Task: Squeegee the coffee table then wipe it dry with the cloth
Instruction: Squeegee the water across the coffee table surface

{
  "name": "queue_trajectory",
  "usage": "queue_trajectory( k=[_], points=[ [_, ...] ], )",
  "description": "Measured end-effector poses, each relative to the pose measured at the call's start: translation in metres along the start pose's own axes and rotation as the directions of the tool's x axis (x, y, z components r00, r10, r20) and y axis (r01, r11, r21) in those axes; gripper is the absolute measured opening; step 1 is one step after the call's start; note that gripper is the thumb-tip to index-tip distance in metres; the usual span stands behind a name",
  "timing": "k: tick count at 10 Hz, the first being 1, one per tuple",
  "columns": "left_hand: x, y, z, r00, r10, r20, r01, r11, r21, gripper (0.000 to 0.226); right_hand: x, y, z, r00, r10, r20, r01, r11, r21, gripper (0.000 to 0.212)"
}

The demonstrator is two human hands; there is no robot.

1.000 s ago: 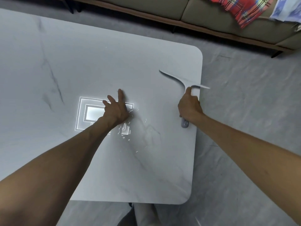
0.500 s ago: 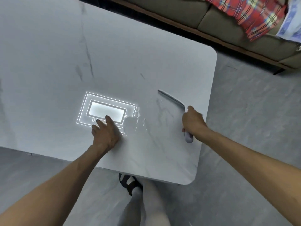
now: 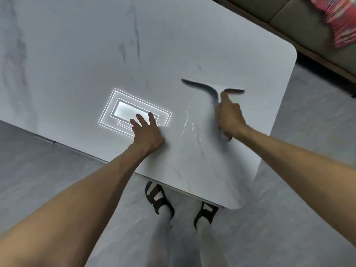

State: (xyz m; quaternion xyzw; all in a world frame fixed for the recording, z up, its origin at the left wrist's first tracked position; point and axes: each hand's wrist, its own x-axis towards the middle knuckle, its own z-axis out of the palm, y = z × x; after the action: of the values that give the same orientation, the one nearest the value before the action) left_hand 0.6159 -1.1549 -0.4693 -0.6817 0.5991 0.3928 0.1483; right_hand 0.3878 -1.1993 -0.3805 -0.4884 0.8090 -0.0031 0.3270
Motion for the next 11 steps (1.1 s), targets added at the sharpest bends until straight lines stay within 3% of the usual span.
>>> queue_trajectory(
  k=[2, 4, 5, 6, 7, 8, 9, 11],
  points=[
    [-0.013, 0.004, -0.01, 0.999, -0.036, -0.037, 0.035, 0.999, -0.036, 0.076, -0.06, 0.077, 0.0, 0.971, -0.184, 0.155, 0.205, 0.969, -0.136, 0.051],
    [-0.028, -0.006, -0.009, 0.996, 0.002, -0.086, -0.006, 0.999, -0.043, 0.054, -0.09, 0.142, -0.034, 0.921, -0.279, 0.271, 0.362, 0.87, -0.334, 0.05],
    [-0.045, -0.012, -0.007, 0.985, 0.076, -0.158, -0.081, 0.996, -0.024, 0.042, -0.087, 0.141, -0.053, 0.93, -0.26, 0.258, 0.33, 0.901, -0.282, 0.048],
    [-0.065, -0.025, 0.002, 0.979, 0.086, -0.185, -0.09, 0.996, -0.009, 0.044, -0.053, 0.106, -0.065, 0.973, -0.18, 0.141, 0.195, 0.976, -0.101, 0.045],
    [-0.072, -0.032, 0.005, 0.977, 0.058, -0.206, -0.056, 0.998, 0.017, 0.053, -0.018, 0.071, -0.059, 0.99, -0.12, 0.072, 0.121, 0.993, -0.009, 0.045],
    [-0.078, -0.036, 0.008, 0.973, -0.022, -0.23, 0.027, 1.0, 0.016, 0.055, 0.005, 0.02, -0.027, 0.994, -0.103, 0.041, 0.105, 0.994, -0.03, 0.046],
    [-0.082, -0.038, 0.009, 0.974, -0.064, -0.217, 0.067, 0.998, 0.008, 0.056, -0.008, 0.007, 0.005, 0.983, -0.176, 0.055, 0.18, 0.979, -0.092, 0.049],
    [-0.091, -0.039, 0.015, 0.98, -0.08, -0.184, 0.073, 0.996, -0.047, 0.053, -0.071, 0.058, 0.047, 0.822, -0.508, 0.258, 0.567, 0.773, -0.286, 0.051]
  ],
)
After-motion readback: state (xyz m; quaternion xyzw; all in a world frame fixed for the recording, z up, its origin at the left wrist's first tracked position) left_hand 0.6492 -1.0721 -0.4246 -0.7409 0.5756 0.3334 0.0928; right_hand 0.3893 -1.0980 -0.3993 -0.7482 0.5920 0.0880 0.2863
